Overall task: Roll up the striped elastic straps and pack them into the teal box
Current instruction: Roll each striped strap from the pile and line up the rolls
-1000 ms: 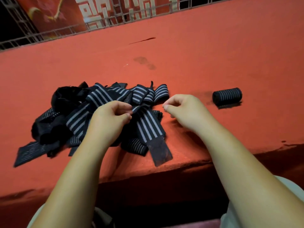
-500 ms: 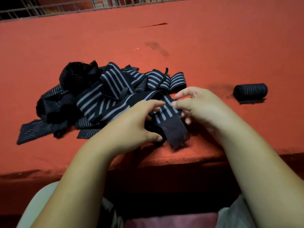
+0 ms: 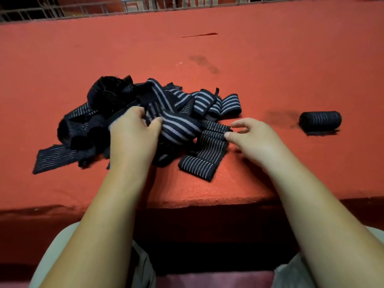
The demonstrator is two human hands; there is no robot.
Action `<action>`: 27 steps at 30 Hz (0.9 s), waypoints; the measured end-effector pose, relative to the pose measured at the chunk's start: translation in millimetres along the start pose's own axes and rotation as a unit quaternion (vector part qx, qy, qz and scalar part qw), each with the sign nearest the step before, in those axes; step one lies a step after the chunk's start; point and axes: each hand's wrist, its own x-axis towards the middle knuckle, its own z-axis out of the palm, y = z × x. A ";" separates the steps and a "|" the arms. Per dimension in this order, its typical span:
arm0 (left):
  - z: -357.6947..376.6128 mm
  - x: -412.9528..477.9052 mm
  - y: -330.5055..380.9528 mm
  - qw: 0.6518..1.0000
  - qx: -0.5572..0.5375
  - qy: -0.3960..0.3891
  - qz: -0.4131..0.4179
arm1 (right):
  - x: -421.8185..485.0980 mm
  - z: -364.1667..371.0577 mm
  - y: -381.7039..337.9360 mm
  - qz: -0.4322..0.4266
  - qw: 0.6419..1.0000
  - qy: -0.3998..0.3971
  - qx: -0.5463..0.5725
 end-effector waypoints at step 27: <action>35.7 -48.2 34.6 0.916 0.037 -0.328 0.228 | -19.0 -48.4 2.3 0.016 0.997 -0.002 0.080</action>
